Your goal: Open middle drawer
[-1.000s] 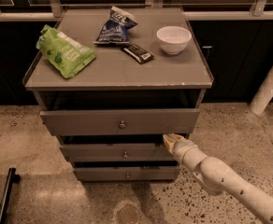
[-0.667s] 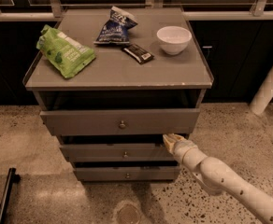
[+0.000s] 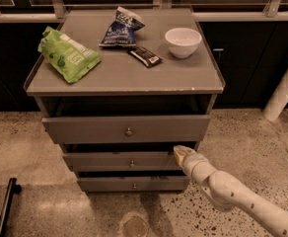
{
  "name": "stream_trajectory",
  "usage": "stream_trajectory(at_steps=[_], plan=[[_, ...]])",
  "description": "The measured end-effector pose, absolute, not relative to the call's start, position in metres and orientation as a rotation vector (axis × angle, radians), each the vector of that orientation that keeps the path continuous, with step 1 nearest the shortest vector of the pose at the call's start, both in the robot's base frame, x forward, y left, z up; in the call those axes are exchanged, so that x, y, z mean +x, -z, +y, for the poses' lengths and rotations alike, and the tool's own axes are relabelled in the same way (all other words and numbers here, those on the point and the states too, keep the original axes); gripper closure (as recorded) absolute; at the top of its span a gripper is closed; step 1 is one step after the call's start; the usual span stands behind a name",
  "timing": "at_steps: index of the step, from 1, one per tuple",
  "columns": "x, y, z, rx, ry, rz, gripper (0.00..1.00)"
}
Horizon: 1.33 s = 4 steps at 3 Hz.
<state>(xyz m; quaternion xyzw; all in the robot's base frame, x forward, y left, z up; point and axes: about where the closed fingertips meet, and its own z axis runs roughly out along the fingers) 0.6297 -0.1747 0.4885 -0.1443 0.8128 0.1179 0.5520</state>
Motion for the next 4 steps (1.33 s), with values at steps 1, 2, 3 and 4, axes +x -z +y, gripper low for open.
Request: stream_trajectory(at_steps=[1, 2, 3, 4], plan=[[0.635, -0.479, -0.172, -0.349, -0.277, 1.940, 1.00], [0.683, -0.490, -0.158, -0.405, -0.263, 1.897, 1.00], [0.685, -0.491, -0.158, -0.404, -0.261, 1.895, 1.00], [0.677, -0.480, -0.158, -0.386, -0.256, 1.929, 1.00]])
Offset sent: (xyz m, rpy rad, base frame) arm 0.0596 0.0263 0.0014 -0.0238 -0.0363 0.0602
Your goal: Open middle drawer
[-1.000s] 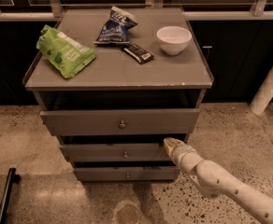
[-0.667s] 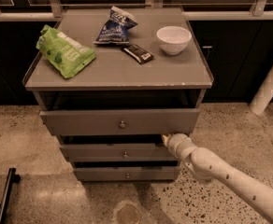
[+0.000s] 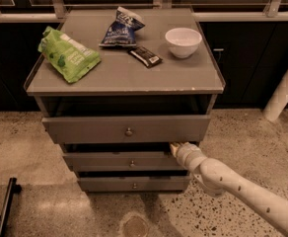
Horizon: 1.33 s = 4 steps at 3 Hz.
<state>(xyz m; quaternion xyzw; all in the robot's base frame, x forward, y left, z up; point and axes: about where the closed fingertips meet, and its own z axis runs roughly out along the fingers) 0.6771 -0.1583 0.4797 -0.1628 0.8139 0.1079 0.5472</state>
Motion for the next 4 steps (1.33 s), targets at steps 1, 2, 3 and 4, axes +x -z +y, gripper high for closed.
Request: stream_trajectory(at_steps=[1, 2, 3, 4], plan=[[0.676, -0.475, -0.158, -0.389, -0.239, 1.950, 1.00], [0.678, -0.472, -0.156, -0.415, -0.226, 1.969, 1.00], [0.689, -0.469, -0.153, -0.471, -0.194, 1.991, 1.00], [0.687, -0.454, -0.158, -0.489, -0.180, 2.036, 1.00]])
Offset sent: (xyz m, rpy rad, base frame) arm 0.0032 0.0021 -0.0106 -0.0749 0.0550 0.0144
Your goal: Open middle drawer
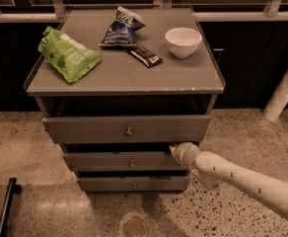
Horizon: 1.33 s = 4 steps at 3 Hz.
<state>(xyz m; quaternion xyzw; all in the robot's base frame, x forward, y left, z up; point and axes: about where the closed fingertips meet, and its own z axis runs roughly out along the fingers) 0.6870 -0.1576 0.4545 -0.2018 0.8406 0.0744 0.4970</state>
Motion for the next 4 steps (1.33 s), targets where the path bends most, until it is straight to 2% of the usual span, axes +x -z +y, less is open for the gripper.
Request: stream_trajectory(at_steps=[2, 4], plan=[[0.680, -0.431, -0.172, -0.486, -0.166, 2.097, 1.00], [0.665, -0.425, -0.161, -0.565, -0.205, 2.147, 1.00]])
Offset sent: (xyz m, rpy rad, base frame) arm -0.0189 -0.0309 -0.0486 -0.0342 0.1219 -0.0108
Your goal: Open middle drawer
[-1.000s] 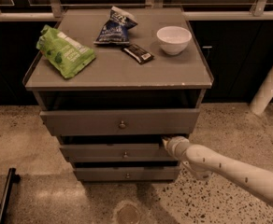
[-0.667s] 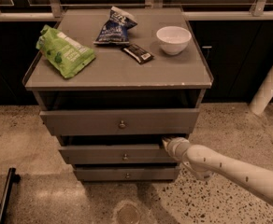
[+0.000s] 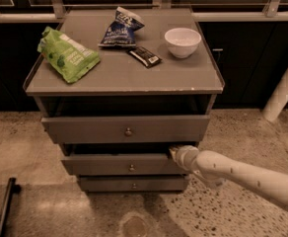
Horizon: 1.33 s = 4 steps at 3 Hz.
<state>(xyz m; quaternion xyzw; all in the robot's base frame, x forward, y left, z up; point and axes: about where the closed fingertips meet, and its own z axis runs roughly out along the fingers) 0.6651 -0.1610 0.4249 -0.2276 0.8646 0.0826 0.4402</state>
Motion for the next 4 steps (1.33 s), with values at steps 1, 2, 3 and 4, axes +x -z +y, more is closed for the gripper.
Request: stream_trajectory(at_steps=[1, 2, 3, 4], plan=[[0.666, -0.430, -0.161, -0.565, -0.205, 2.147, 1.00], [0.657, -0.435, -0.166, -0.567, -0.215, 2.156, 1.00], [0.634, -0.431, -0.157, -0.583, -0.273, 2.174, 1.00], [0.603, -0.435, -0.143, -0.596, -0.377, 2.200, 1.00]])
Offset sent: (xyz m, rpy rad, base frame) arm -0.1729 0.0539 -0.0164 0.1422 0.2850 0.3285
